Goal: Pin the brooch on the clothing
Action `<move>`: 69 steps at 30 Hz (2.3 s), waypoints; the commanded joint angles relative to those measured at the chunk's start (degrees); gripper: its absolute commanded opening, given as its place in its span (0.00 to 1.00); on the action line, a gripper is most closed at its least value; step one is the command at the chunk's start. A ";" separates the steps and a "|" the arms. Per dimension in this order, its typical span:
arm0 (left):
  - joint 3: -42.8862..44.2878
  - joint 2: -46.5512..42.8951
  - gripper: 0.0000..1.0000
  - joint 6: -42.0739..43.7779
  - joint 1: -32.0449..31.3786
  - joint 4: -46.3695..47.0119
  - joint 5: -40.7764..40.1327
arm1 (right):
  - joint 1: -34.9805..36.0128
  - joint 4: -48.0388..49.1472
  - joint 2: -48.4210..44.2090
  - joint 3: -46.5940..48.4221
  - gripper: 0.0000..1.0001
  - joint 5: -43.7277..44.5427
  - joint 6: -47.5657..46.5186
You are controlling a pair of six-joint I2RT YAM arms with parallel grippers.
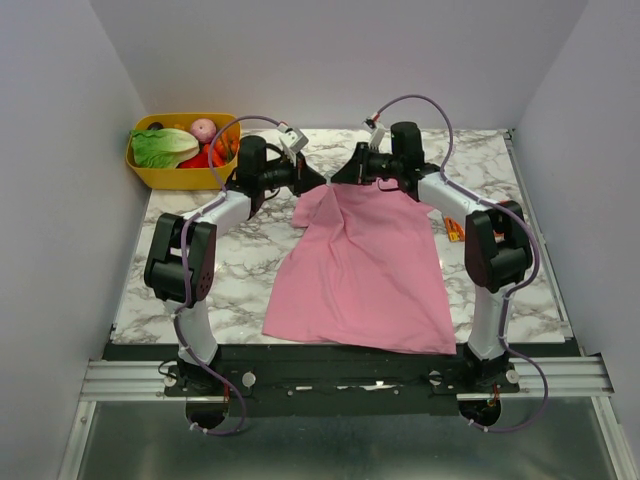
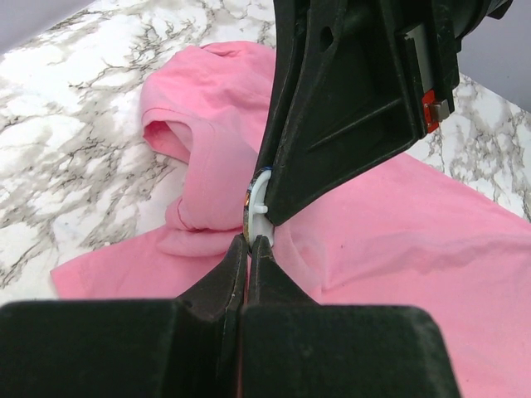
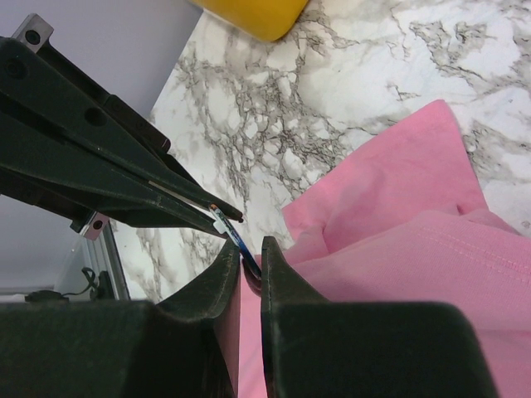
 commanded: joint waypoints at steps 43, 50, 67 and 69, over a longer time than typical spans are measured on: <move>-5.03 -5.44 0.00 -7.18 1.83 6.79 0.55 | -4.10 9.70 -5.02 -4.25 0.58 12.07 2.26; -6.97 -5.62 0.28 -15.52 5.61 12.42 -5.69 | -4.10 9.96 -5.73 -4.95 0.76 12.51 1.38; -11.01 -4.30 0.99 -24.25 10.19 15.53 -12.45 | -4.10 7.07 -9.50 -6.53 1.00 16.55 -2.66; -9.79 -4.65 0.99 -23.28 10.19 12.36 -14.13 | -4.10 6.71 -10.38 -6.97 1.00 16.82 -2.84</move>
